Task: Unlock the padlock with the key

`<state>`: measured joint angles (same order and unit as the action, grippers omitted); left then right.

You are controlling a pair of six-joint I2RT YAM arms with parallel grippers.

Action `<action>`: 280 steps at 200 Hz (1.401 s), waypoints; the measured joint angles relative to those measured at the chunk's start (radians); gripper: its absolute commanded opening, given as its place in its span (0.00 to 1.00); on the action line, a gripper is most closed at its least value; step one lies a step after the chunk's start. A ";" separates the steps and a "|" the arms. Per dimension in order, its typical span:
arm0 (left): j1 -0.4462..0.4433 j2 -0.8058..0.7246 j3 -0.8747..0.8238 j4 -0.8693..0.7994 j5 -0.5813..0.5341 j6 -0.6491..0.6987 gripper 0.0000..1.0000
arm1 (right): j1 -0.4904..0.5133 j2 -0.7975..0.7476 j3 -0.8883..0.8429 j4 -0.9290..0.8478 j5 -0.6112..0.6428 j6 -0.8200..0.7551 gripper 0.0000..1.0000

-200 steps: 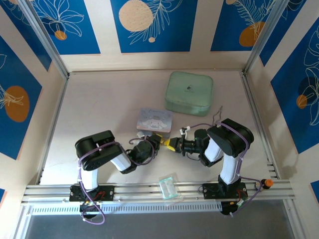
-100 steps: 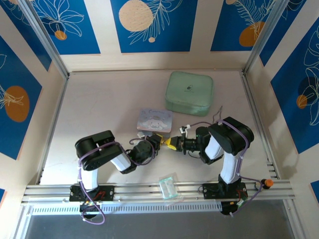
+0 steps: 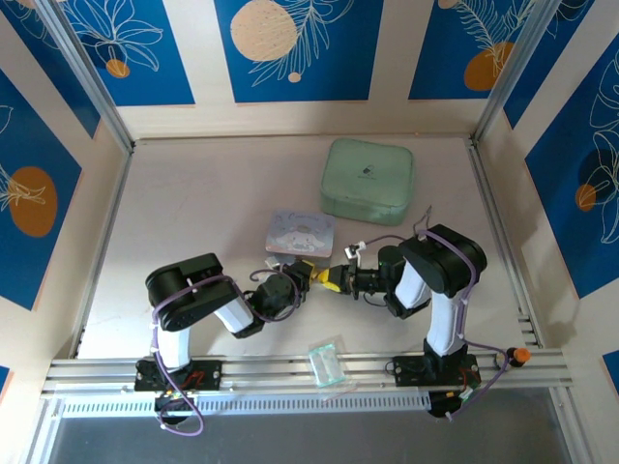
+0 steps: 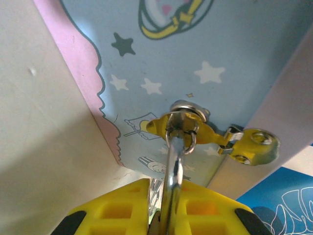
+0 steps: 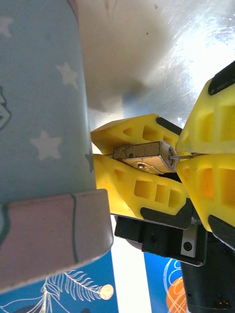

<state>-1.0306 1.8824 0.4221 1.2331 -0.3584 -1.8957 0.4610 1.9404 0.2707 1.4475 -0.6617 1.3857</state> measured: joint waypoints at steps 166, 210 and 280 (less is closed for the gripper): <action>0.000 -0.043 0.002 -0.070 0.040 0.010 0.00 | -0.041 0.088 0.021 0.077 -0.111 -0.048 0.00; 0.000 -0.049 0.011 -0.097 0.040 0.016 0.00 | -0.039 0.097 0.013 0.094 -0.092 -0.067 0.00; 0.014 -0.056 0.013 -0.113 0.037 0.016 0.00 | 0.026 0.053 -0.026 0.105 0.072 -0.073 0.00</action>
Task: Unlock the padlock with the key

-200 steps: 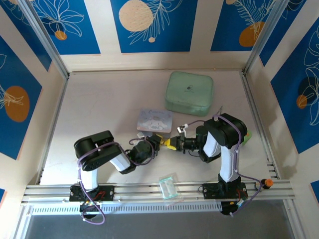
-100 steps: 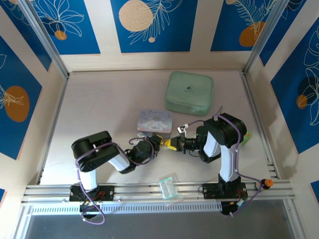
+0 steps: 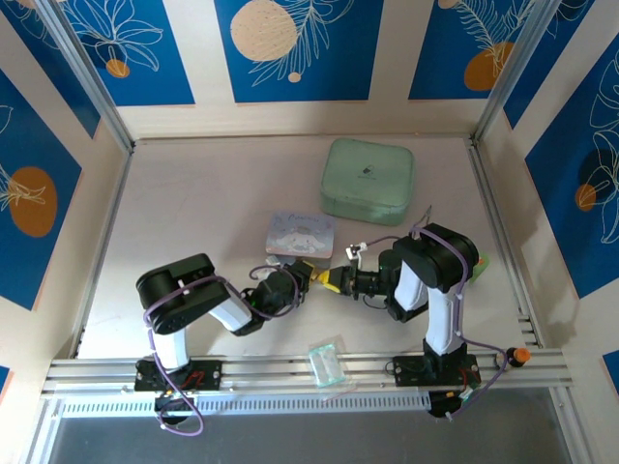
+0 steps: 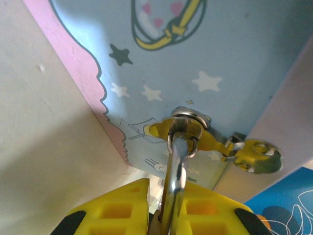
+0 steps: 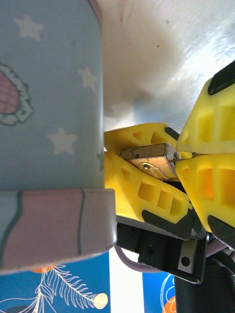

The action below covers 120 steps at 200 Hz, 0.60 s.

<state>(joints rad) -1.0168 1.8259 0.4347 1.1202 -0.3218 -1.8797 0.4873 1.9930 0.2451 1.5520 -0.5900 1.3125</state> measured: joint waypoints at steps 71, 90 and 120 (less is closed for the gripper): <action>0.031 -0.017 0.000 -0.006 0.010 -0.007 0.00 | -0.010 0.013 0.045 0.000 -0.024 0.000 0.00; 0.042 -0.018 0.001 -0.007 0.035 -0.007 0.00 | -0.010 0.013 0.045 0.001 -0.023 0.000 0.00; 0.048 -0.018 0.004 -0.008 0.055 -0.009 0.00 | -0.014 0.013 0.040 0.006 -0.024 0.001 0.00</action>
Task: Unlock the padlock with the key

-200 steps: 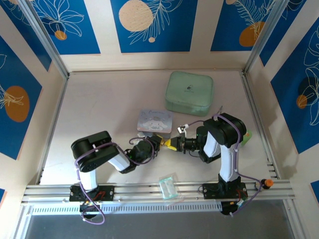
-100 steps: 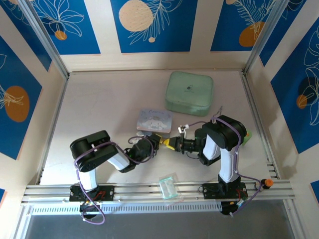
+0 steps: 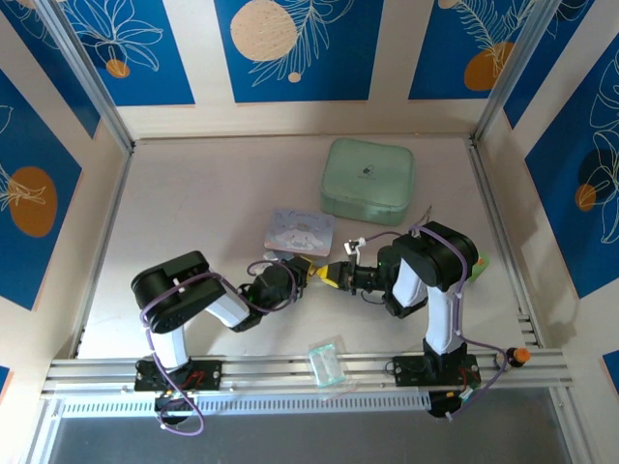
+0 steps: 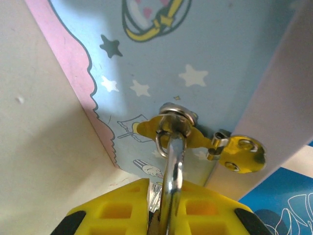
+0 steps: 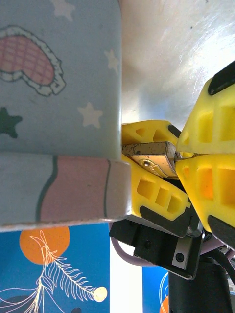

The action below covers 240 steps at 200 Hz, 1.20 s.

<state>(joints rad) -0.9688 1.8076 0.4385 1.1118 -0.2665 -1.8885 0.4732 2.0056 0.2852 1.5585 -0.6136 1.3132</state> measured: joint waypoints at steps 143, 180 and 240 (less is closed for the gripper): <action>0.021 -0.011 0.000 0.001 0.040 -0.003 0.00 | 0.022 -0.019 -0.004 -0.013 0.056 0.007 0.24; 0.018 -0.011 0.000 0.009 0.054 -0.015 0.00 | 0.006 -0.020 -0.020 -0.018 0.052 -0.001 0.31; 0.016 -0.001 0.000 0.064 0.056 -0.026 0.00 | -0.006 -0.076 -0.026 -0.072 0.048 -0.006 0.40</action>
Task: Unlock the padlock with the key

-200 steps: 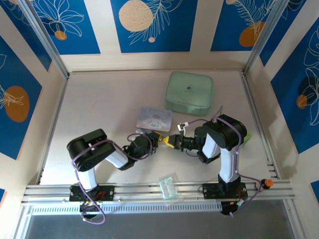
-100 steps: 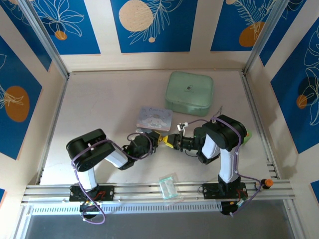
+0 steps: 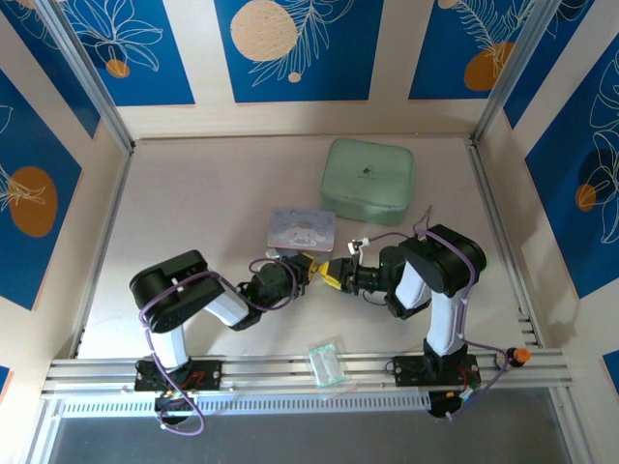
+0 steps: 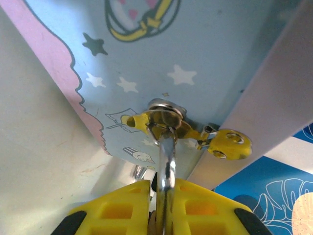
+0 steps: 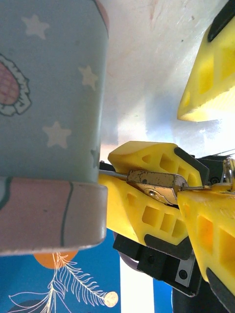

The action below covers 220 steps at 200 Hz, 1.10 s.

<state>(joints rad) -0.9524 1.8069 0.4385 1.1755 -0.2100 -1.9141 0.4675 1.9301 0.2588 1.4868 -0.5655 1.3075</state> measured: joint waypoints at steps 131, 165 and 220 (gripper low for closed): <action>-0.003 0.050 -0.005 0.014 0.004 0.042 0.00 | -0.005 -0.158 0.038 -0.404 0.019 -0.108 0.40; -0.003 0.012 -0.006 -0.040 0.011 0.063 0.00 | -0.006 -0.253 0.063 -0.566 0.055 -0.155 0.40; 0.000 -0.011 -0.006 -0.093 0.027 0.080 0.00 | 0.004 -0.330 0.109 -0.762 0.104 -0.243 0.17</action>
<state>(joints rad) -0.9527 1.7958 0.4328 1.0821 -0.1825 -1.8339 0.4713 1.5997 0.3683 0.7246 -0.4618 1.0649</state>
